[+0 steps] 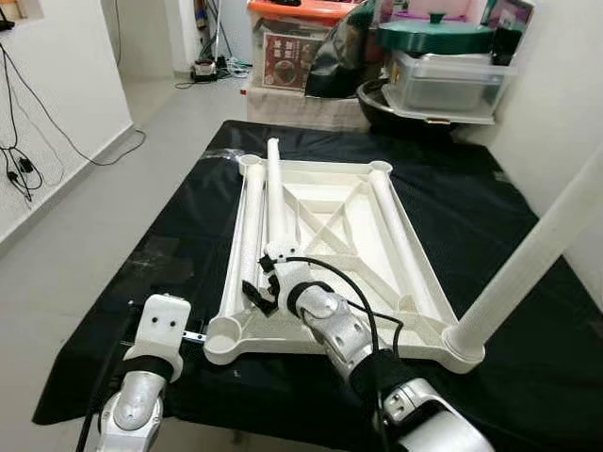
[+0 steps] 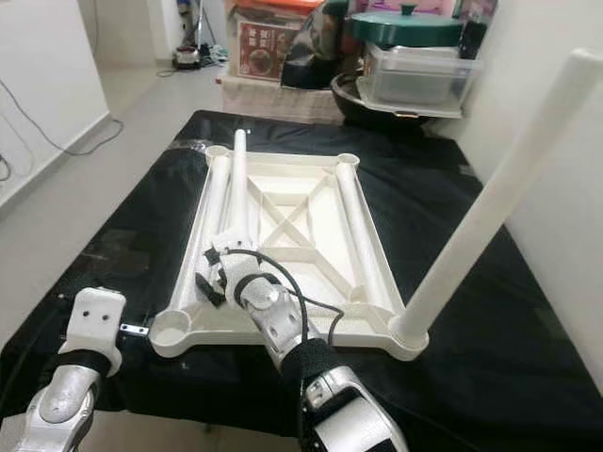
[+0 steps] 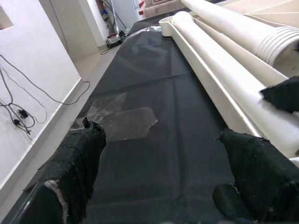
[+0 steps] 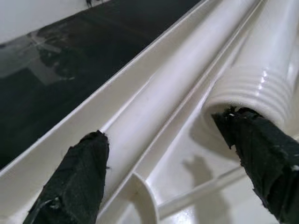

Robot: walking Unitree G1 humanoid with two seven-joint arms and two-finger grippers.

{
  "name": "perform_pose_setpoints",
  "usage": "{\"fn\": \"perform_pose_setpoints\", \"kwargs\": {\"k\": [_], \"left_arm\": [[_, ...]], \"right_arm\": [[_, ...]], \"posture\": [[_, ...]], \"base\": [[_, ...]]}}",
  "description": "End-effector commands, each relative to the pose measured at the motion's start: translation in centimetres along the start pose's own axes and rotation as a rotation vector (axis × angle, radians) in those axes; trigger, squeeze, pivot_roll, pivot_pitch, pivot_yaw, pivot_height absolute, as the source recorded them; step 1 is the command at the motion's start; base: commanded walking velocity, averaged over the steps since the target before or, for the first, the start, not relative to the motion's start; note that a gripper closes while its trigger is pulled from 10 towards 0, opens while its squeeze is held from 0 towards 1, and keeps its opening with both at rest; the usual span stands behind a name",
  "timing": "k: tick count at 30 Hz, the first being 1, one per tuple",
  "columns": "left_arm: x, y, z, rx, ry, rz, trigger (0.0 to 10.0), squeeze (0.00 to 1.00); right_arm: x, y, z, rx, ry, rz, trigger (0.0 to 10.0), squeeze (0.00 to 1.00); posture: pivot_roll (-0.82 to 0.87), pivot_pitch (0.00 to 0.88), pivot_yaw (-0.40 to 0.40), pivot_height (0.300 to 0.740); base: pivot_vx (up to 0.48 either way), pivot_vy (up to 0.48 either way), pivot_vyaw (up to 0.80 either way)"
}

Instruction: Building children table

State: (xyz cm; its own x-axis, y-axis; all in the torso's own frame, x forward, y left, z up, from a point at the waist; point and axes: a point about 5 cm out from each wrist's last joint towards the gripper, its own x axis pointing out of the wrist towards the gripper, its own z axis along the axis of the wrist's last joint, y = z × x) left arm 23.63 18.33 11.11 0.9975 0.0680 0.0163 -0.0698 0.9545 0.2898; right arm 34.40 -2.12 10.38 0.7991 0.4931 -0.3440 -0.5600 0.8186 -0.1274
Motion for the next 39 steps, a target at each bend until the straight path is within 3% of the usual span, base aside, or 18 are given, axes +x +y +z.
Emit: {"fn": "perform_pose_setpoints", "kwargs": {"k": [1, 4, 8, 10, 11, 15, 20, 22, 24, 26, 27, 29, 31, 32, 34, 39], "left_arm": [[-0.3, -0.2, 0.0, 0.004, 0.001, 0.002, 10.0, 0.0], [-0.2, -0.3, -0.1, 0.001, 0.001, -0.003, 10.0, 0.0], [-0.1, -0.4, -0.1, -0.001, 0.001, -0.007, 10.0, 0.0], [0.1, -1.0, -0.2, -0.008, 0.001, -0.03, 10.0, 0.0], [0.3, -1.3, -0.1, -0.01, -0.001, -0.041, 10.0, 0.0], [0.7, -1.6, 0.0, -0.011, -0.007, -0.052, 10.0, 0.0], [0.8, -1.5, 0.0, -0.01, -0.007, -0.054, 10.0, 0.0], [0.8, -1.5, -0.1, -0.003, -0.008, -0.056, 10.0, 0.0], [0.8, -1.6, -0.1, 0.009, -0.011, -0.057, 10.0, 0.0], [0.8, -1.5, -0.2, 0.009, -0.011, -0.055, 10.0, 0.0], [0.7, -1.6, -0.1, 0.005, -0.013, -0.048, 10.0, 0.0], [0.7, -1.6, -0.1, 0.005, -0.013, -0.048, 10.0, 0.0], [0.5, -1.6, -0.2, 0.006, -0.009, -0.045, 10.0, 0.0], [0.5, -1.6, -0.2, 0.006, -0.009, -0.045, 10.0, 0.0], [0.3, -1.6, -0.3, 0.009, -0.004, -0.046, 10.0, 0.0], [0.3, -1.6, -0.5, 0.011, 0.001, -0.05, 10.0, 0.0]], "right_arm": [[-0.4, -2.7, -1.6, 0.107, 0.062, -0.074, 10.0, 0.0], [-1.0, -4.9, -1.4, 0.178, 0.042, -0.085, 10.0, 0.0], [-1.3, -5.9, -1.2, 0.201, 0.027, -0.075, 10.0, 0.0], [-3.1, -8.7, -0.8, 0.151, -0.009, 0.028, 10.0, 0.0], [-4.3, -9.9, -1.1, 0.08, -0.003, 0.115, 10.0, 0.0], [-6.5, -11.5, -2.4, -0.062, 0.059, 0.278, 10.0, 0.0], [-7.1, -12.5, -3.4, -0.144, 0.133, 0.295, 10.0, 0.0], [-7.1, -13.1, -4.1, -0.172, 0.197, 0.255, 10.0, 0.0], [-7.0, -14.3, -5.6, -0.221, 0.33, 0.107, 10.0, 0.0], [-7.0, -14.4, -5.7, -0.229, 0.341, 0.087, 10.0, 0.0], [-6.7, -12.7, -6.2, -0.213, 0.333, 0.218, 10.0, 0.0], [-6.7, -12.7, -6.2, -0.213, 0.333, 0.218, 10.0, 0.0], [-7.1, -11.1, -6.8, -0.2, 0.324, 0.395, 10.0, 0.0], [-7.1, -11.1, -6.8, -0.2, 0.324, 0.395, 10.0, 0.0], [-7.8, -10.4, -7.1, -0.204, 0.314, 0.55, 10.0, 0.0], [-8.7, -11.0, -7.4, -0.23, 0.334, 0.635, 10.0, 0.0]], "posture": [[0.16, 0.0, -0.102, 0.74], [0.14, 0.0, -0.091, 0.74], [0.14, 0.0, -0.088, 0.74], [0.1, 0.0, -0.07, 0.74], [0.09, 0.0, -0.062, 0.74], [0.08, 0.0, -0.061, 0.74], [0.08, 0.0, -0.065, 0.74], [0.08, 0.0, -0.073, 0.74], [0.09, 0.0, -0.082, 0.74], [0.09, 0.0, -0.082, 0.74], [0.11, 0.0, -0.095, 0.74], [0.11, 0.0, -0.095, 0.74], [0.12, 0.0, -0.102, 0.74], [0.12, 0.0, -0.102, 0.74], [0.11, 0.0, -0.102, 0.74], [0.1, 0.0, -0.1, 0.74]], "base": [[0.0, 0.0, 0.0], [0.0, 0.0, 0.0], [0.0, 0.0, 0.0], [0.0, 0.0, 0.0], [0.0, 0.0, 0.0], [0.0, 0.0, 0.0], [0.0, 0.0, 0.0], [0.0, 0.0, 0.0], [0.0, 0.0, 0.0], [0.0, 0.0, 0.0], [0.0, 0.0, 0.0], [0.0, 0.0, 0.0], [0.0, 0.0, 0.0], [0.0, 0.0, 0.0], [0.0, 0.0, 0.0], [0.0, 0.0, 0.0]]}}
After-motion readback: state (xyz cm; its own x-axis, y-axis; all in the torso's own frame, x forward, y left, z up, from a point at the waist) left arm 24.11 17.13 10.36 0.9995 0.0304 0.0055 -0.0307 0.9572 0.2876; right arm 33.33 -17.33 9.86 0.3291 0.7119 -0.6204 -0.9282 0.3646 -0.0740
